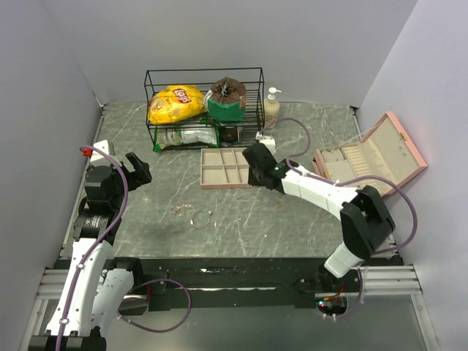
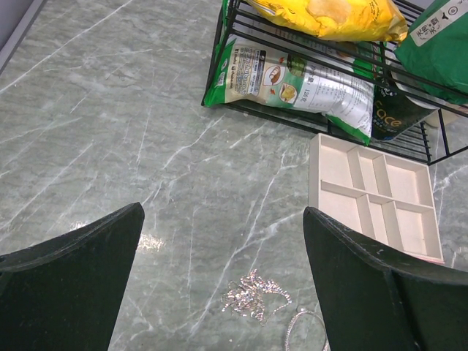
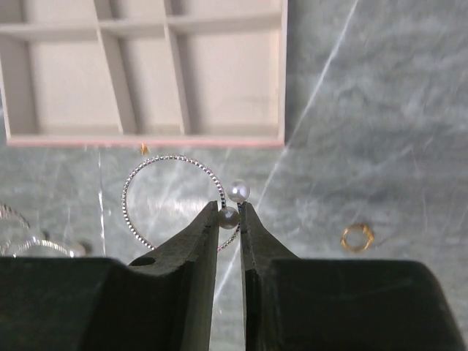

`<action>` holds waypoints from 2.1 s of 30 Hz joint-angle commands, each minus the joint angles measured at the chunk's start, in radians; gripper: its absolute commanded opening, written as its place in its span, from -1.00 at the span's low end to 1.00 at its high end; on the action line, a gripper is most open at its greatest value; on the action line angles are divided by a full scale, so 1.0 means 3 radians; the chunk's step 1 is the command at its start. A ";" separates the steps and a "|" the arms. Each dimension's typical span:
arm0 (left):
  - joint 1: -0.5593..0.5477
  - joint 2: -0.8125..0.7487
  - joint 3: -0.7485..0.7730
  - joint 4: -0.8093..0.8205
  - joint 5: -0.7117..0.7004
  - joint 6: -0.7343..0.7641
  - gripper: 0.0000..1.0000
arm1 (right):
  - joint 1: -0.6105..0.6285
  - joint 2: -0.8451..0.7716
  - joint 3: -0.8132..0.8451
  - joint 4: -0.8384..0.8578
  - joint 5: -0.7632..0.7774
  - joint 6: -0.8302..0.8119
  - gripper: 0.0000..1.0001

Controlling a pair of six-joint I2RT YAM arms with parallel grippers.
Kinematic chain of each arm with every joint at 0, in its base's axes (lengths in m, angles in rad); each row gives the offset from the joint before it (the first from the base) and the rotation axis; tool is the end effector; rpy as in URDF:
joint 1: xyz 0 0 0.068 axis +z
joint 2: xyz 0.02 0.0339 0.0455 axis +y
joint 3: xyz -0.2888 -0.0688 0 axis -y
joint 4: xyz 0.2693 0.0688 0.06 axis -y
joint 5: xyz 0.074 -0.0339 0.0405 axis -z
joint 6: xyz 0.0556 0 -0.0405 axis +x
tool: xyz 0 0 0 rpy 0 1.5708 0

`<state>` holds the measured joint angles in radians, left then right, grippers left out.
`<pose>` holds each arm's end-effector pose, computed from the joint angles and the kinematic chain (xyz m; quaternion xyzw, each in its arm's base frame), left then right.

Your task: Organize the mixed jewelry

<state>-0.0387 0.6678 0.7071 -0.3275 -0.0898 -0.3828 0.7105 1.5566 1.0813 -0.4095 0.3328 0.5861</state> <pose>0.1841 -0.0021 0.3261 -0.1635 0.7841 -0.0898 0.5919 0.2870 0.2230 0.2345 -0.0021 0.9304 0.0759 0.3586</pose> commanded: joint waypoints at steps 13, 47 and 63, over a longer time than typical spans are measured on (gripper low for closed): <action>0.0109 0.0070 0.0072 0.0079 0.0177 -0.0002 0.93 | -0.0267 0.0839 0.0711 0.0031 0.0036 -0.0348 -0.65; 0.0390 0.0101 0.0072 0.0125 0.0494 -0.0007 0.93 | -0.0328 0.1183 0.0957 -0.0021 0.0103 -0.0466 -0.27; 0.0415 0.0096 0.0082 0.0100 0.0499 -0.0007 0.93 | 0.0382 0.0375 0.0124 0.0618 -0.0853 -0.0363 0.05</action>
<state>0.0803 0.7101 0.7071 -0.3202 0.0536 -0.3862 0.7818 1.7130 1.1854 -0.3321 0.2062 0.4541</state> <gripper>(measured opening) 0.966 0.524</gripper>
